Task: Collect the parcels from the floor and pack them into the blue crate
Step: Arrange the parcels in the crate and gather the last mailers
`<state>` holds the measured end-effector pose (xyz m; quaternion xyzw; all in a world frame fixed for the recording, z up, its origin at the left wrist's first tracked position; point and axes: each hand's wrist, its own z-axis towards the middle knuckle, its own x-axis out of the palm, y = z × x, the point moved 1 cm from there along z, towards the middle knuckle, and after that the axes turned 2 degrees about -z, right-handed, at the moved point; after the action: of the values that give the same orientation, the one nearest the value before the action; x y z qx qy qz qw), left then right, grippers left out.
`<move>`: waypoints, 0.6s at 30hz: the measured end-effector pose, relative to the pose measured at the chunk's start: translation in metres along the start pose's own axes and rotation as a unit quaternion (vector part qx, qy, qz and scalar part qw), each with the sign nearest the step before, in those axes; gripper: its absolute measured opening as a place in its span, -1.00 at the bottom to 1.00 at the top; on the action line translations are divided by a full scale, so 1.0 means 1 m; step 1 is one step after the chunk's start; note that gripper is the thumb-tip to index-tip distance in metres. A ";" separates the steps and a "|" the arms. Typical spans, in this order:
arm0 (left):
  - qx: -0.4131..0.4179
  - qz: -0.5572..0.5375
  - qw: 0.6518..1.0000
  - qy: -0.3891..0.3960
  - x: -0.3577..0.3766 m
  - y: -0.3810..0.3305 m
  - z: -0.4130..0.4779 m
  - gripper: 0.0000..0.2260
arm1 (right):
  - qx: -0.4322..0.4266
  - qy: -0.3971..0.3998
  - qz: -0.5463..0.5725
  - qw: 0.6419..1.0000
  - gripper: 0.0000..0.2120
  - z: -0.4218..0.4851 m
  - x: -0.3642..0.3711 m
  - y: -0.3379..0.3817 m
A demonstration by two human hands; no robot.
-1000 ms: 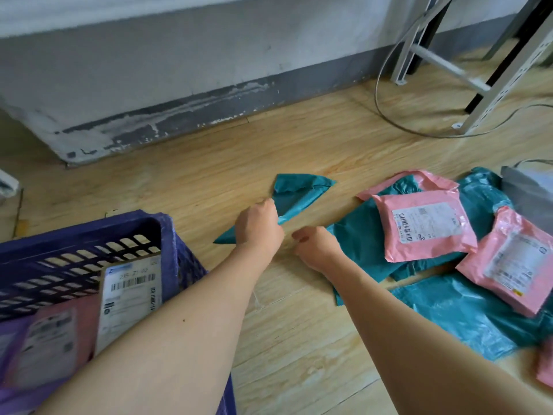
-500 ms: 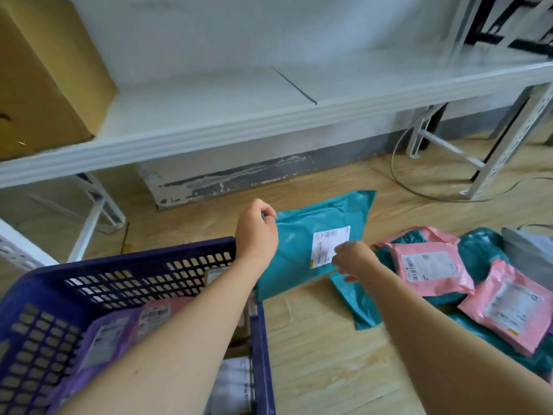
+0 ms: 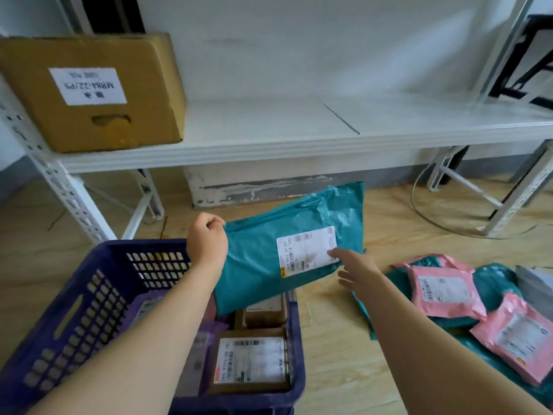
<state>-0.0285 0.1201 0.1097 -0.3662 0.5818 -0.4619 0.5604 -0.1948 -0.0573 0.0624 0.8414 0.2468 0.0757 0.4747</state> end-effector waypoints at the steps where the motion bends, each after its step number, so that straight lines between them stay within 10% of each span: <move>1: -0.011 -0.004 1.000 -0.007 -0.008 0.003 0.007 -0.74 | -0.009 -0.004 -0.001 1.000 -0.25 0.000 0.003 0.002; 8: -0.020 0.054 0.995 -0.079 -0.072 0.025 0.044 -0.81 | -0.139 0.093 -0.085 0.982 -0.28 -0.026 0.061 0.011; 13: -0.048 0.079 0.988 -0.124 -0.102 0.054 0.065 -0.84 | -0.150 0.155 -0.154 0.964 -0.73 -0.028 0.124 0.002; 18: -0.107 0.060 0.975 -0.187 -0.129 0.089 0.083 -0.78 | -0.174 0.155 -0.149 0.961 -0.56 -0.025 0.161 0.000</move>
<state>0.0754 0.2581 0.0703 -0.4682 0.5339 -0.2855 0.6436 -0.0647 0.0402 0.0589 0.6778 0.4225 0.1754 0.5756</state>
